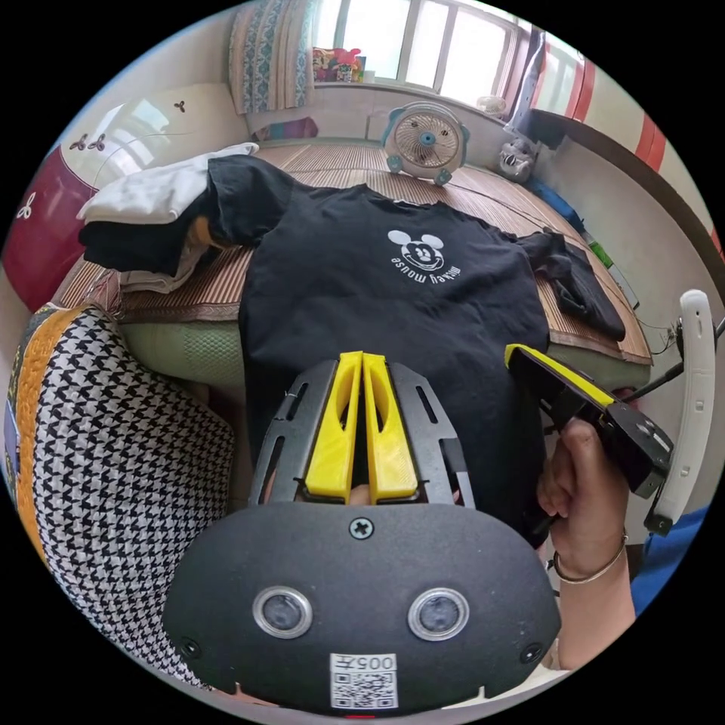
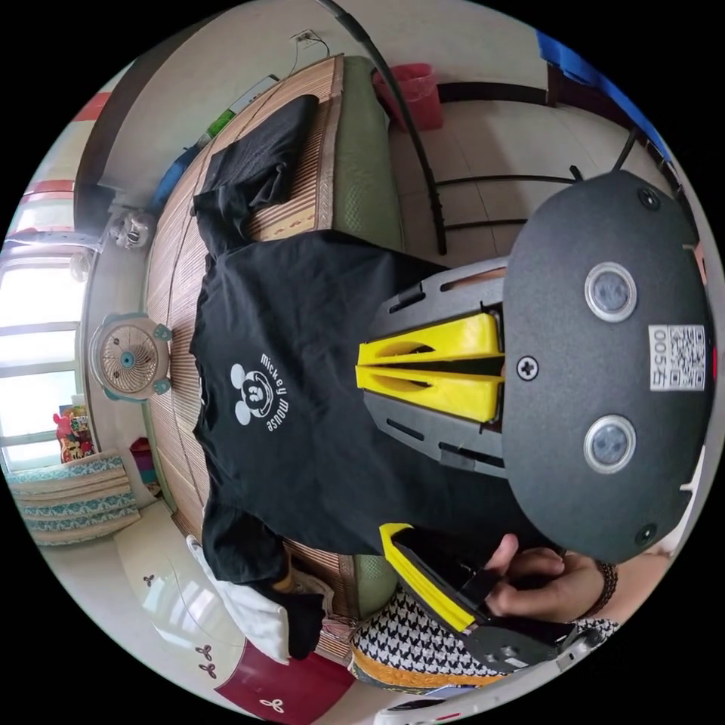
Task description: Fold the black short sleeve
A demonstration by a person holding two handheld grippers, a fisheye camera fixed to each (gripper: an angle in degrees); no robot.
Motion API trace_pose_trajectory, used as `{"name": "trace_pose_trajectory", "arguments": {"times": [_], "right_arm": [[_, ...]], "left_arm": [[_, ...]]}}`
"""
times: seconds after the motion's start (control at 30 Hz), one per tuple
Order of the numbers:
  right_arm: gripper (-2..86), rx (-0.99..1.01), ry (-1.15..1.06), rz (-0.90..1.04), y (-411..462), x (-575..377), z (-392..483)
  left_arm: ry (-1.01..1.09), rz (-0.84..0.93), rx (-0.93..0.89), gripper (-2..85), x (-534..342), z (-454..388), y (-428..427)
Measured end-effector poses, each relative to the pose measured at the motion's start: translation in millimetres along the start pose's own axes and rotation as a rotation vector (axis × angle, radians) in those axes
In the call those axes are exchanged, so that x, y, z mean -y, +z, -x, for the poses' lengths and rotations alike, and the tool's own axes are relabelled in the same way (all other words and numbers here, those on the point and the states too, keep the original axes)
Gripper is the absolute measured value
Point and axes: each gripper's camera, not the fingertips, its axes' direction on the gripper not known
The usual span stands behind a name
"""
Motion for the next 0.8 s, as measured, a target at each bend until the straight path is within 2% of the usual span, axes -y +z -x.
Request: {"name": "trace_pose_trajectory", "arguments": {"times": [0.47,0.67,0.8], "right_arm": [[-0.9,0.014,0.0,-0.018,3,-2,1],[-0.9,0.024,0.004,-0.021,4,-4,-3],[-0.9,0.03,0.006,-0.019,6,-4,-5]], "left_arm": [[0.024,0.009,-0.004,-0.6,16,8,27],[-0.012,0.017,-0.084,-0.1,21,26,36],[0.007,0.056,-0.124,3.9,32,35,40]]}}
